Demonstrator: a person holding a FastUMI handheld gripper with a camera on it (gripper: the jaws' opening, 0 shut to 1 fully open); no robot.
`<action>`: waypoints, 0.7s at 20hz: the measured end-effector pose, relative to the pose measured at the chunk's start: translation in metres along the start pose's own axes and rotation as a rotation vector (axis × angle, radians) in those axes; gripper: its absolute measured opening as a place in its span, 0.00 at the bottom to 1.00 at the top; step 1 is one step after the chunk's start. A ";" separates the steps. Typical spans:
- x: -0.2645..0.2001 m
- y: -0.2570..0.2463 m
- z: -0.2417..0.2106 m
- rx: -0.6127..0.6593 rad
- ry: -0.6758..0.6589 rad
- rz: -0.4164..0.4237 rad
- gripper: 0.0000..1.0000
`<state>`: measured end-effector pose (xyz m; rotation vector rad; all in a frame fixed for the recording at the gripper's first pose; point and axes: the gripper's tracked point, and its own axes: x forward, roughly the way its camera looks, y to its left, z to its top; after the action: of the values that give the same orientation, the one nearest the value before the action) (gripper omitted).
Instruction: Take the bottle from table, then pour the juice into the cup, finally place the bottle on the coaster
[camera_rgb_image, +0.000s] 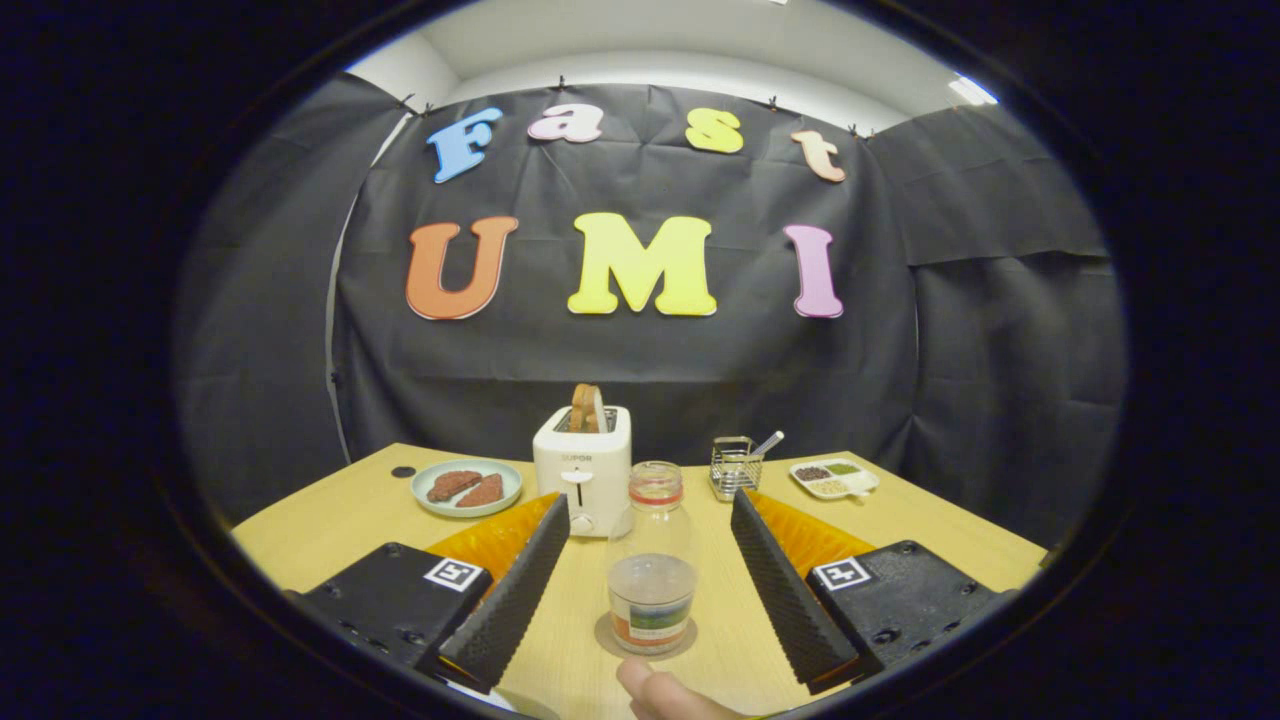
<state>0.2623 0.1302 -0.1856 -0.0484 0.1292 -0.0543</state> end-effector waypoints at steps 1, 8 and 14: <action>-0.007 -0.002 0.008 0.003 -0.008 -0.004 1.00; -0.070 -0.021 0.065 -0.038 -0.030 -0.045 1.00; -0.137 -0.033 0.116 -0.052 -0.056 -0.045 1.00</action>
<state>0.1396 0.1106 -0.0517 -0.1042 0.0738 -0.0943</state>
